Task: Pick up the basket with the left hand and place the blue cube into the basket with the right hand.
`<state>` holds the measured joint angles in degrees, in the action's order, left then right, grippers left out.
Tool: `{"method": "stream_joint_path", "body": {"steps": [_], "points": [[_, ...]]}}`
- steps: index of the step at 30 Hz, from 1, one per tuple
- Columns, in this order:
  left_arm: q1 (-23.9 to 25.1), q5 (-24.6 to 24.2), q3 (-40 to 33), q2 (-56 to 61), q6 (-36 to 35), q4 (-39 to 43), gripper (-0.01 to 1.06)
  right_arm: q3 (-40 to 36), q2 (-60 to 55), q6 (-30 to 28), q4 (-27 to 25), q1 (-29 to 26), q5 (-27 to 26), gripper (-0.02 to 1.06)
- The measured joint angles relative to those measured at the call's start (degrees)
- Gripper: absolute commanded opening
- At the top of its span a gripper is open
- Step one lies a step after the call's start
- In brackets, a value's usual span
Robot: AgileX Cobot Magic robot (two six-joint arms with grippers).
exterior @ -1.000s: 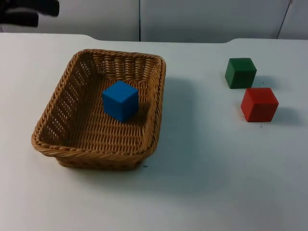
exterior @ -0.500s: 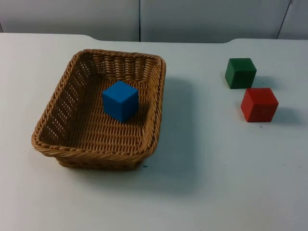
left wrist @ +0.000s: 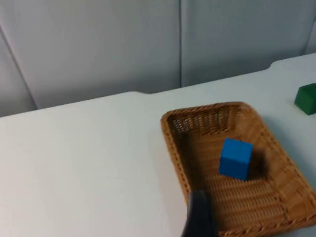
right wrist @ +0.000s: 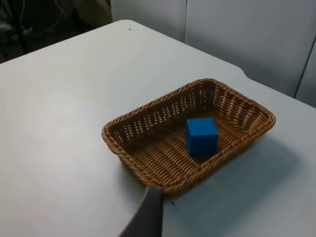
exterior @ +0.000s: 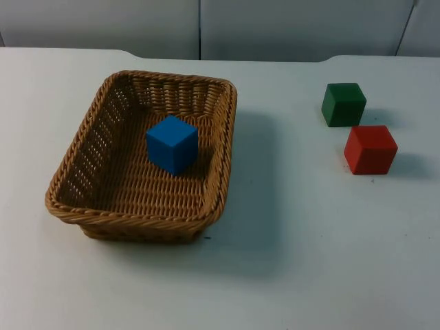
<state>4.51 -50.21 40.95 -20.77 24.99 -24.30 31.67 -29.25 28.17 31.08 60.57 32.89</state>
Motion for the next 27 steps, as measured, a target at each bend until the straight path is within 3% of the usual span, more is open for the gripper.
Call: {"method": "stream_joint_path", "body": {"steps": [8, 14, 21, 27], "points": [[0.0, -9.42, -3.39, 17.7, -11.98, 9.85, 0.58, 0.0, 0.09, -4.52, -3.71, 0.0, 1.16, 0.85], [0.0, -16.54, -4.22, 20.41, -17.07, 15.31, 0.58, 0.0, 1.68, -7.67, -7.03, 0.0, 5.61, 0.85], [0.0, -16.92, -8.74, 20.55, -18.91, 16.29, 0.58, 0.0, 9.44, -10.35, -11.35, 0.0, 10.17, 0.85], [0.0, -15.23, -9.57, 20.55, -19.15, 16.48, 0.58, 0.0, 19.25, -10.47, -12.31, 0.0, 18.26, 0.85]]}}
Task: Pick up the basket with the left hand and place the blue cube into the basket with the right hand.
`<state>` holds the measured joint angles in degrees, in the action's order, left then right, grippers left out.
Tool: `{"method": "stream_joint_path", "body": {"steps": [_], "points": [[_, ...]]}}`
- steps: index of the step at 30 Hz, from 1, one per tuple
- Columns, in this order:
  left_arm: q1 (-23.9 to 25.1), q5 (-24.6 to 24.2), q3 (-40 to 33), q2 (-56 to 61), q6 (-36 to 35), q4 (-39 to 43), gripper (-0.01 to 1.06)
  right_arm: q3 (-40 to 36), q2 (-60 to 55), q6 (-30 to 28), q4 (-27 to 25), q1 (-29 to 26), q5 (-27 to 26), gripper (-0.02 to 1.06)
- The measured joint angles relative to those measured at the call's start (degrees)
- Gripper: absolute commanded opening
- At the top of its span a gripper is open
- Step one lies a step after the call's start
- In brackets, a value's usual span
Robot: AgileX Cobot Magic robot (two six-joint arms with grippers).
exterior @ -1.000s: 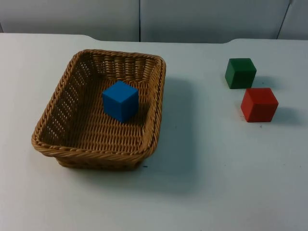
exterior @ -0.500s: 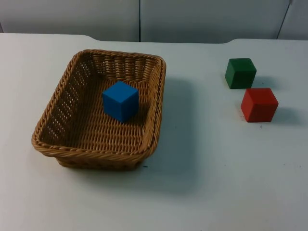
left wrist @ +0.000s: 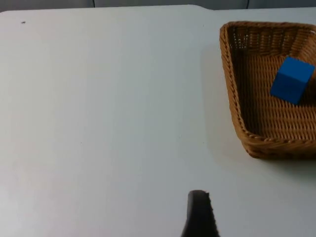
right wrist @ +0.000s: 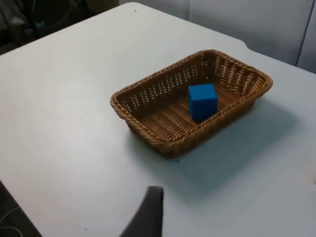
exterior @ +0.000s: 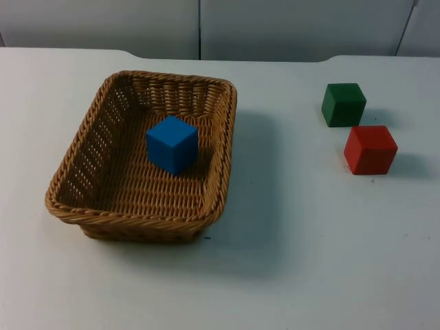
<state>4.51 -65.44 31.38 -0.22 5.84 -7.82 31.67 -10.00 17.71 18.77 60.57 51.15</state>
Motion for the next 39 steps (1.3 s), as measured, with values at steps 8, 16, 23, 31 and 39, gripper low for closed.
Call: {"method": "stream_joint_path", "body": {"steps": [8, 16, 23, 31, 39], "points": [[0.0, 2.65, -1.83, 0.0, 0.0, 0.0, 0.69, 0.0, 9.42, -1.08, -1.99, 0.0, 8.91, 0.85], [0.0, 3.08, -1.93, 0.0, 0.0, 0.0, 1.05, -0.59, 9.8, -3.91, -2.92, 0.0, 14.47, 0.85], [0.0, 3.21, -1.93, 0.0, 0.0, 0.0, 1.05, -0.6, 9.8, -8.75, -7.16, 0.0, 14.47, 0.85], [0.0, 3.21, -1.93, 0.0, 0.0, 0.0, 1.05, -0.6, 9.8, -14.5, -11.23, 0.0, 14.36, 0.85], [0.0, 3.21, -1.93, 0.0, 0.0, 0.0, 1.05, -0.6, 9.8, -17.71, -14.28, 0.0, 14.36, 1.03]]}}
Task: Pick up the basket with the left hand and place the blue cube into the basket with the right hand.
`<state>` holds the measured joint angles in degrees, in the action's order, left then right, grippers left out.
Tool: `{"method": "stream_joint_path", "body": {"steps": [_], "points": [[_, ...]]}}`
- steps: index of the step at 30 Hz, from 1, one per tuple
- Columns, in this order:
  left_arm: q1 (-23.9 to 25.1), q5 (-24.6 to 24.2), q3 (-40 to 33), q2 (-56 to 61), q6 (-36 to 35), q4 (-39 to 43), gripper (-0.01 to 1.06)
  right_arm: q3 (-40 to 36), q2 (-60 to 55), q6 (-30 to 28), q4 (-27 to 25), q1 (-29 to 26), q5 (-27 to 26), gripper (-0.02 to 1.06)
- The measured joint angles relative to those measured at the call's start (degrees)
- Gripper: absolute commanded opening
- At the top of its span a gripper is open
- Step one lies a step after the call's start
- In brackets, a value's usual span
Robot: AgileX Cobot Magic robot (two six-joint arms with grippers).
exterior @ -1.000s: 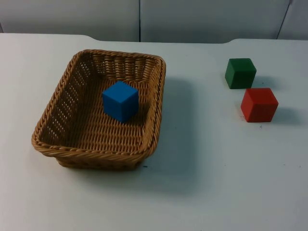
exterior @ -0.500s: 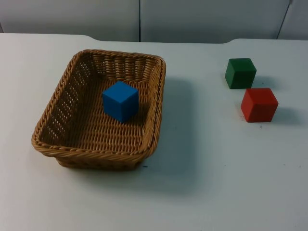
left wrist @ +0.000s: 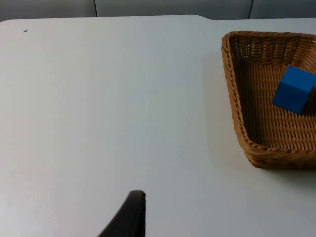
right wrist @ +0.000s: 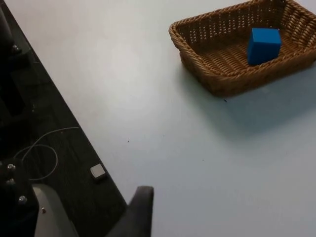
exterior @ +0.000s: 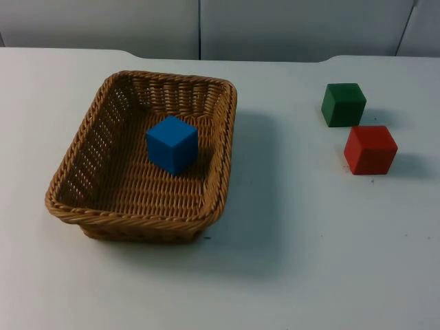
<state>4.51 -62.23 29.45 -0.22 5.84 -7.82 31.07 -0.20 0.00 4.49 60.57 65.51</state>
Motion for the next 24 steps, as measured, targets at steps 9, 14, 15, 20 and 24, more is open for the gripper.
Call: {"method": "stream_joint_path", "body": {"steps": [9, 14, 15, 20, 24], "points": [[0.0, 0.0, 0.0, 0.0, 0.0, -0.1, 1.05, 0.0, 0.0, 0.0, 0.0, 0.0, 0.0, 1.05], [0.0, 0.0, 0.0, 0.0, 0.0, -0.1, 1.05, 0.0, 0.0, 0.0, 0.0, 0.0, 0.0, 1.05], [0.0, 0.0, 0.0, 0.0, 0.0, -0.1, 1.05, 0.0, 0.0, 0.0, 0.0, 0.0, 0.0, 1.05], [0.0, 0.0, 0.0, 0.0, 0.0, -0.1, 1.05, 0.0, 0.0, 0.0, 0.0, 0.0, -0.21, 1.05], [0.0, 0.0, 0.0, 0.0, 0.0, -0.1, 1.05, 0.0, 0.0, 0.0, 0.0, 0.0, -0.34, 1.05]]}}
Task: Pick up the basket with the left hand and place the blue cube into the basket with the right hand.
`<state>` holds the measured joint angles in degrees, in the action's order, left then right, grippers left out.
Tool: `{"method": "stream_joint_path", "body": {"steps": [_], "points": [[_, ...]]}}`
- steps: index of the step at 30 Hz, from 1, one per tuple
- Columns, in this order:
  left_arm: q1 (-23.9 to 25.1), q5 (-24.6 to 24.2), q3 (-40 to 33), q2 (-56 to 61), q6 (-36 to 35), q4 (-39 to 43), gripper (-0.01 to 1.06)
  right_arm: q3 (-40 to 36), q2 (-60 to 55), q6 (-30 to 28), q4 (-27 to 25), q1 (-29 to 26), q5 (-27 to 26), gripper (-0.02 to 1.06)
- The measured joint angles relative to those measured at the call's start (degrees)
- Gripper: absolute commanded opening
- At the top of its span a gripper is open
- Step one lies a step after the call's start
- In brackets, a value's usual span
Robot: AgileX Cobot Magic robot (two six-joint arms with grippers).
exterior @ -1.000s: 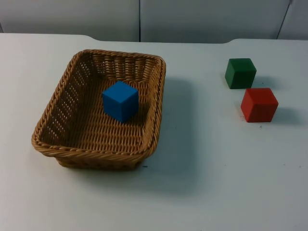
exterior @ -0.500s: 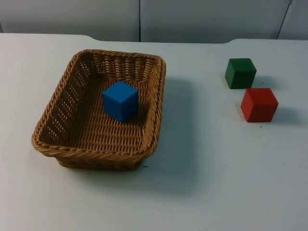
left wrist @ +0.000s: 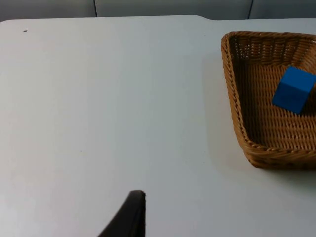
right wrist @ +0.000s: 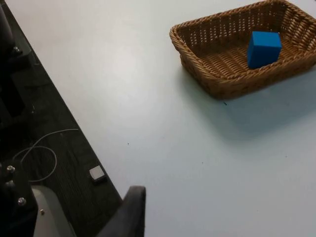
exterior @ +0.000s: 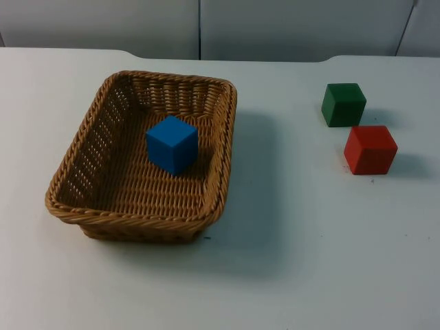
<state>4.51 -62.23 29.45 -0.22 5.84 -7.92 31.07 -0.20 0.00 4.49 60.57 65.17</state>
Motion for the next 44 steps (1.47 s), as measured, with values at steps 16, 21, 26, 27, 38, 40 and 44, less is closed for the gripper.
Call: {"method": "stream_joint_path", "body": {"steps": [16, 21, 26, 27, 38, 40, 44], "points": [[0.0, 0.0, 0.0, 0.0, 0.0, 0.0, 1.05, 0.0, 0.0, 0.0, 0.0, -17.31, -0.47, 1.04], [0.0, 0.0, 0.0, 0.0, 0.0, 0.0, 1.05, 0.0, 0.0, 0.0, 0.0, -25.01, -0.47, 1.04], [0.0, 0.0, 0.0, 0.0, 0.0, 0.0, 1.05, 0.0, 0.0, 0.0, 0.0, -35.67, -0.47, 1.04], [0.0, 0.0, 0.0, 0.0, 0.0, 0.0, 1.05, 0.0, 0.0, 0.0, 0.0, -35.67, -0.47, 1.04], [0.0, 0.0, 0.0, 0.0, 0.0, 0.0, 1.05, 0.0, 0.0, 0.0, 0.0, -51.5, -0.47, 1.04], [0.0, 0.0, 0.0, 0.0, 0.0, 0.0, 1.05, 0.0, 0.0, 0.0, 0.0, -54.13, -0.47, 1.04], [0.0, 0.0, 0.0, 0.0, 0.0, 0.0, 1.05, 0.0, 0.0, 0.0, 0.0, -57.97, -0.47, 1.04]]}}
